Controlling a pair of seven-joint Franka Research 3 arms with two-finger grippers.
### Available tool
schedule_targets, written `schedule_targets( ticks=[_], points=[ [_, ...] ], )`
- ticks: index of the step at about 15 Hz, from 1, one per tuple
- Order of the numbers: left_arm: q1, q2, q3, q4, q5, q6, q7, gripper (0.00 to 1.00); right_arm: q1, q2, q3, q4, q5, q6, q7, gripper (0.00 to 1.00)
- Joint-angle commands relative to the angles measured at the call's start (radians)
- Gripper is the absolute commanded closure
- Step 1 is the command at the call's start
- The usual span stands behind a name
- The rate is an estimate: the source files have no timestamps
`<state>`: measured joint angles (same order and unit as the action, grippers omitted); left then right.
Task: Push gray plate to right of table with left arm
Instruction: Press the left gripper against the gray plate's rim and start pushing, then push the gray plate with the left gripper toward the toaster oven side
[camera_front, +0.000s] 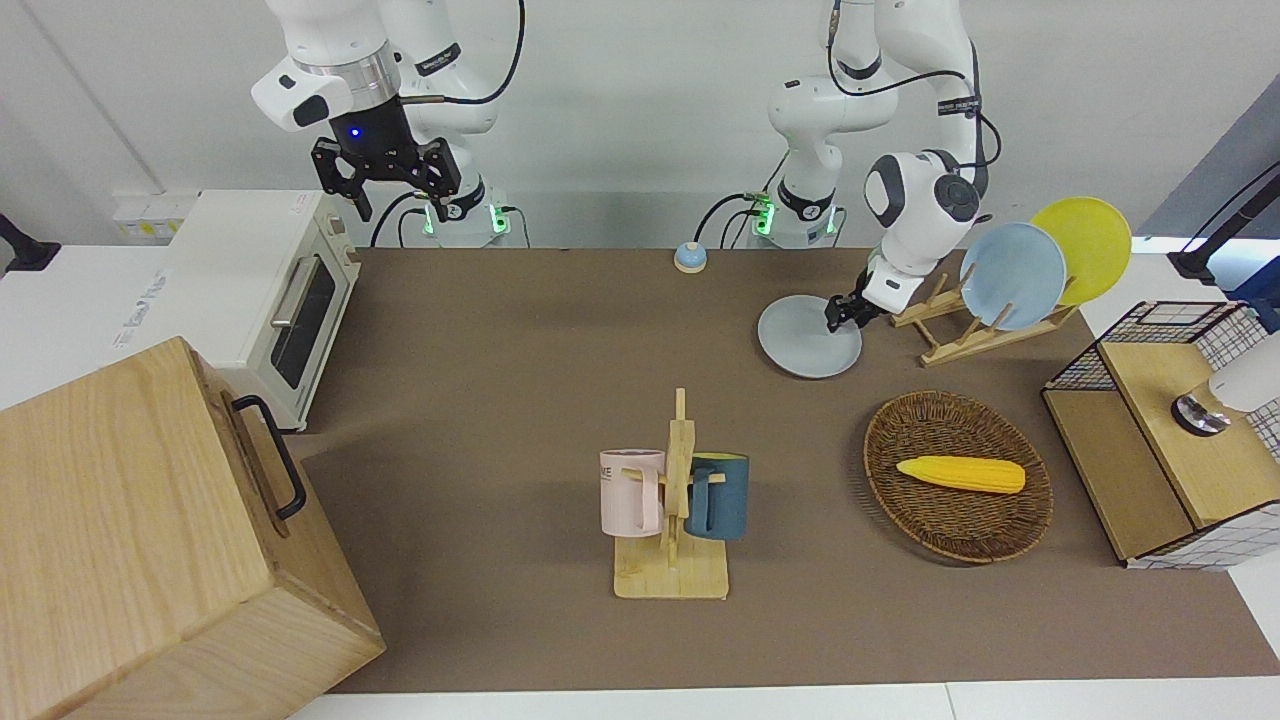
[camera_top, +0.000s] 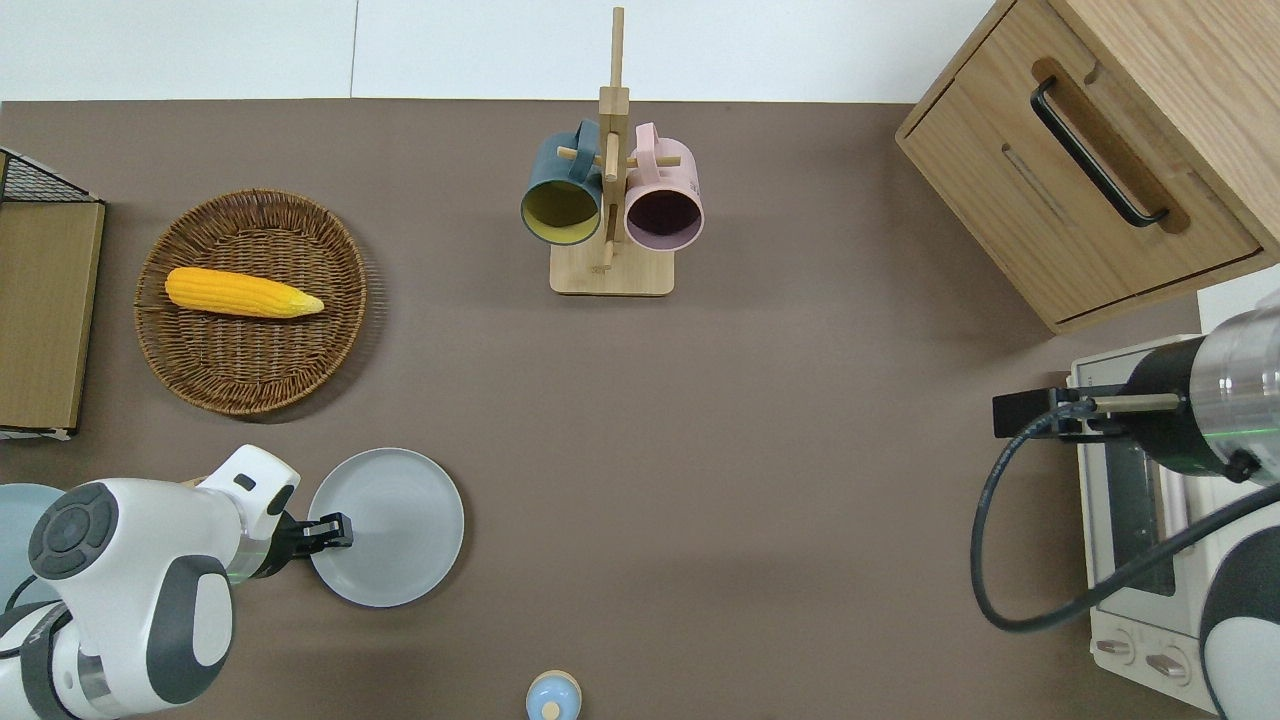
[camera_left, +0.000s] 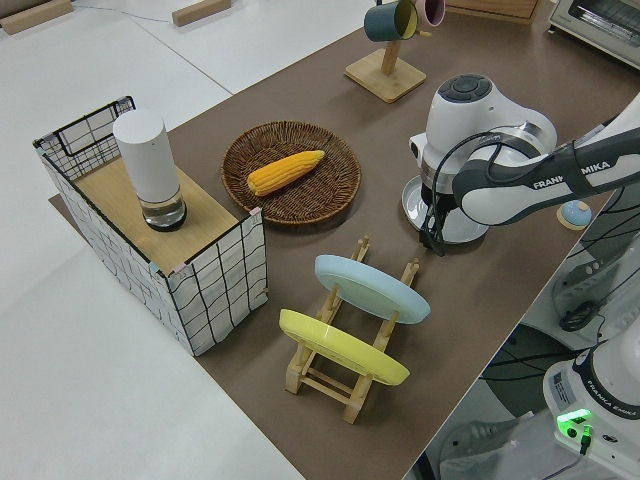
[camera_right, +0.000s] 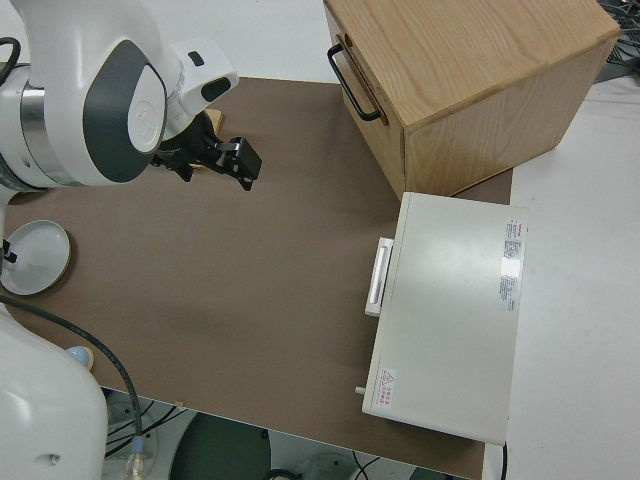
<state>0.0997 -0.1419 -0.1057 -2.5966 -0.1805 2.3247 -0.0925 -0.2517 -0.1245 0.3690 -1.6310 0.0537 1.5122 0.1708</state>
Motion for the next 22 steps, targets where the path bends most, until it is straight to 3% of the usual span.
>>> schedule_targets(
  ticks=[1,3,6,10,19,22],
  points=[
    [0.000,0.008,-0.009,-0.014,0.000,0.042,0.002,0.77,-0.024,-0.027,0.014,-0.027,0.021,0.000,0.010,0.005],
    [0.003,0.008,-0.009,-0.014,0.000,0.042,0.004,0.91,-0.024,-0.027,0.014,-0.027,0.021,0.000,0.012,0.005],
    [0.003,0.008,-0.009,-0.014,0.000,0.042,0.004,1.00,-0.024,-0.027,0.014,-0.027,0.021,0.000,0.010,0.005],
    [-0.002,0.008,-0.015,-0.014,0.000,0.041,-0.006,1.00,-0.024,-0.027,0.014,-0.027,0.021,0.000,0.010,0.005],
    [-0.060,0.013,-0.135,-0.013,-0.022,0.044,-0.153,1.00,-0.024,-0.027,0.014,-0.027,0.021,0.000,0.012,0.005],
    [-0.093,0.013,-0.167,-0.010,-0.085,0.047,-0.190,1.00,-0.024,-0.027,0.014,-0.027,0.021,0.000,0.010,0.005]
  ],
)
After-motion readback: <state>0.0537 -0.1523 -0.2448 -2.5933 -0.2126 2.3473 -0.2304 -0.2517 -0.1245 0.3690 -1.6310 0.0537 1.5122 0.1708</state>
